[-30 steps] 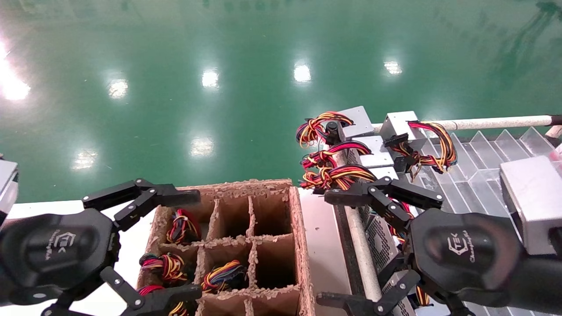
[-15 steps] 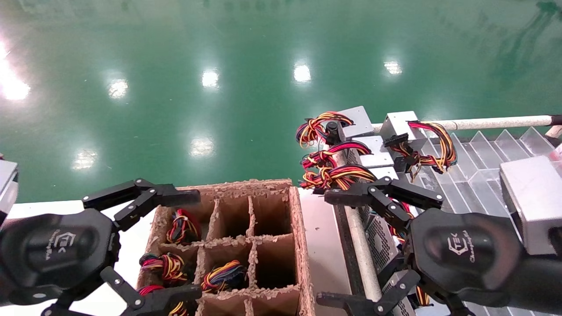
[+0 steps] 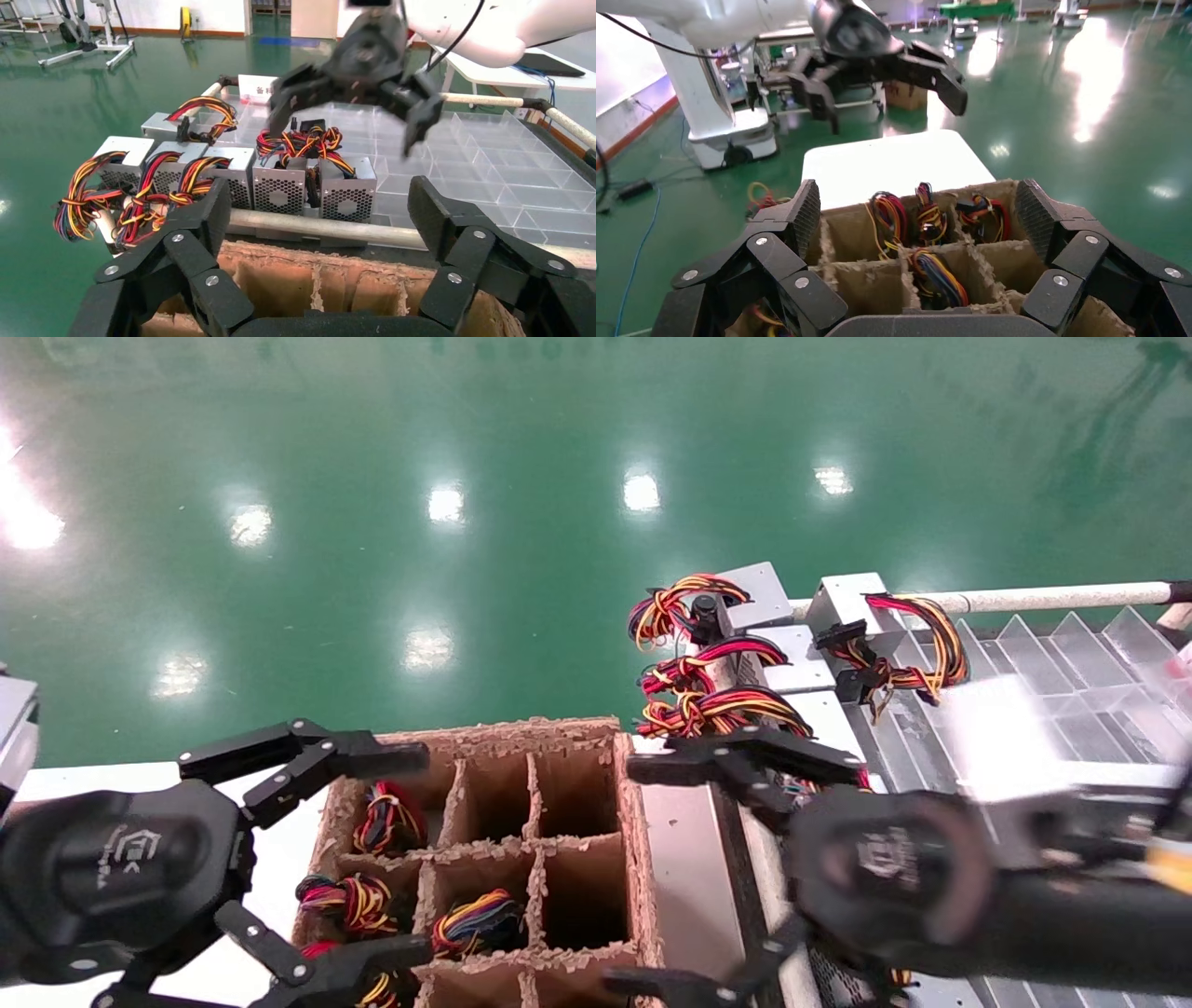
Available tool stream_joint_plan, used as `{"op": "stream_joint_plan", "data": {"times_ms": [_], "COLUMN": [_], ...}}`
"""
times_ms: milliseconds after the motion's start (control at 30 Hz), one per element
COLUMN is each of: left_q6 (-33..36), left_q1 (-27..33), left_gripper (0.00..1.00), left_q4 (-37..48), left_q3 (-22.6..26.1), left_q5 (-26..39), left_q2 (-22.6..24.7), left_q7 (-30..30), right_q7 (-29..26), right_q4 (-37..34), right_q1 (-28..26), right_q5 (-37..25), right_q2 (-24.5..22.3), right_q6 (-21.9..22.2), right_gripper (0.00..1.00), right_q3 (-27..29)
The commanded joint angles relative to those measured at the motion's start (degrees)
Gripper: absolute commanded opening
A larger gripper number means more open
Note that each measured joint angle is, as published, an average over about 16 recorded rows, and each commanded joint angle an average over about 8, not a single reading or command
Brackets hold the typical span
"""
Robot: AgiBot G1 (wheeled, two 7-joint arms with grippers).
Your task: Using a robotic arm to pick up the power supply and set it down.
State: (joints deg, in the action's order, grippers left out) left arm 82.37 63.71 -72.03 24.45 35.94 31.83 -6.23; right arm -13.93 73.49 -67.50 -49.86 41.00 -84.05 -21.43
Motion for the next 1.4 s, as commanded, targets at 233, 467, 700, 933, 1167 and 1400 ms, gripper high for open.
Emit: {"op": "stream_joint_plan", "data": {"times_ms": [233,467,700,933,1167,1400], "left_q6": [0.00,0.00,0.00,0.00,0.00,0.00], "left_q1": [0.00,0.00,0.00,0.00,0.00,0.00], "left_gripper": [0.00,0.00,0.00,0.00,0.00,0.00], "left_q4": [0.00,0.00,0.00,0.00,0.00,0.00], "left_q3": [0.00,0.00,0.00,0.00,0.01,0.01], "left_q5": [0.00,0.00,0.00,0.00,0.00,0.00], "left_q2": [0.00,0.00,0.00,0.00,0.00,0.00], "left_q7": [0.00,0.00,0.00,0.00,0.00,0.00], "right_q7": [-3.68,0.12,5.32,10.09,13.43,15.70], "right_q4": [-3.42,-14.74,-26.42,-34.72,-40.80,-44.76], "right_q1": [-9.18,-14.96,-19.59,-22.24,-24.47,-26.54], "right_q5": [-13.55,-21.04,-25.08,-26.33,-26.71,-26.57], "right_q2": [8.59,17.62,24.19,28.33,30.50,31.82], "right_q6": [1.51,0.72,-1.60,-3.84,-5.59,-6.36], "right_gripper": [1.00,0.96,0.26,0.00,0.00,0.00], "right_q3": [-8.02,-13.09,-16.37,-17.91,-19.17,-21.36]}}
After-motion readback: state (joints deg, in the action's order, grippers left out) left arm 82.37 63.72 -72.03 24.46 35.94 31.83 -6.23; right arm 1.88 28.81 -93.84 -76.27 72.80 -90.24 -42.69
